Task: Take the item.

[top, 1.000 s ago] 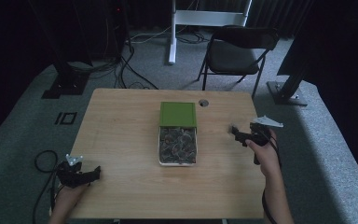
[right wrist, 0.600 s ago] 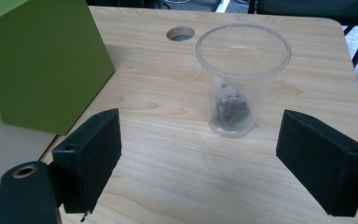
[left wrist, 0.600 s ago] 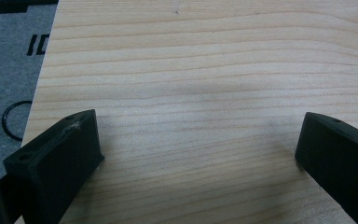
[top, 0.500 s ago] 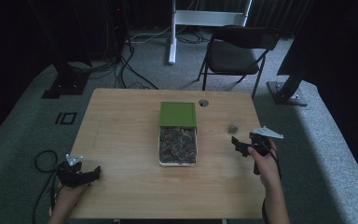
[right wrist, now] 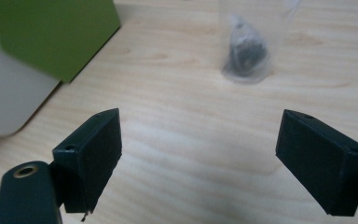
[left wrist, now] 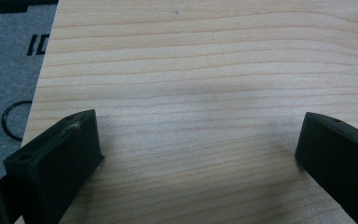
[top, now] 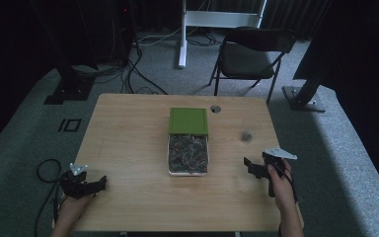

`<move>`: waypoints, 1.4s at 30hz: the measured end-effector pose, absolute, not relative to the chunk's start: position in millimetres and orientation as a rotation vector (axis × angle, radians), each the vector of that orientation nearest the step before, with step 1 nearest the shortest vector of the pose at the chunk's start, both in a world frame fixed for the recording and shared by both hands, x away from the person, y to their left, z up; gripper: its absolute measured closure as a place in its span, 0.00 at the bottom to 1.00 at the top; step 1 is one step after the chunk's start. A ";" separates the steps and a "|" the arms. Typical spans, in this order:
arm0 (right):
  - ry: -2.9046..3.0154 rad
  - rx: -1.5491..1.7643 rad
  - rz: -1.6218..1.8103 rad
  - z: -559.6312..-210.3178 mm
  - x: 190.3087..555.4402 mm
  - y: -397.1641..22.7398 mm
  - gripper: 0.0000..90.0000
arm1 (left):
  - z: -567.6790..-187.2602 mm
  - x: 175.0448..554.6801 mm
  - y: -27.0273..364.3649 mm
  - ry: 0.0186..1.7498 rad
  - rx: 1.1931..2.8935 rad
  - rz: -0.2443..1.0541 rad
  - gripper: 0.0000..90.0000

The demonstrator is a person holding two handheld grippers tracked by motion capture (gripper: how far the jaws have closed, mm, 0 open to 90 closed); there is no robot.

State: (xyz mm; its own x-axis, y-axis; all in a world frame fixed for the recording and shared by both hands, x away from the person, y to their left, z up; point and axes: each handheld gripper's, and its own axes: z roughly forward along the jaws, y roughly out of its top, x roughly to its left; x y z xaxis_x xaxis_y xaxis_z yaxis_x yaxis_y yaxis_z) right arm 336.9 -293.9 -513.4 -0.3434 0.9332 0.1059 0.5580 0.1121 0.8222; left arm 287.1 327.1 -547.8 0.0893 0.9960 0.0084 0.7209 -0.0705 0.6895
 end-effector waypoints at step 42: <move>2.293 1.201 0.967 -550.7 265.2 -285.0 0.16 | -547.7 287.1 327.3 1.684 1.851 0.682 0.01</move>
State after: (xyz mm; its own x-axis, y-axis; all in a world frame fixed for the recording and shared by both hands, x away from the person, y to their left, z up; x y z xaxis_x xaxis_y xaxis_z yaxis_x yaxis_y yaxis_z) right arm 265.2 -285.0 -550.7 -0.5649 0.8250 -0.0134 0.5662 0.3993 0.7211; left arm 287.1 327.3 -547.7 0.0905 0.9959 0.0099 0.7220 -0.0724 0.6881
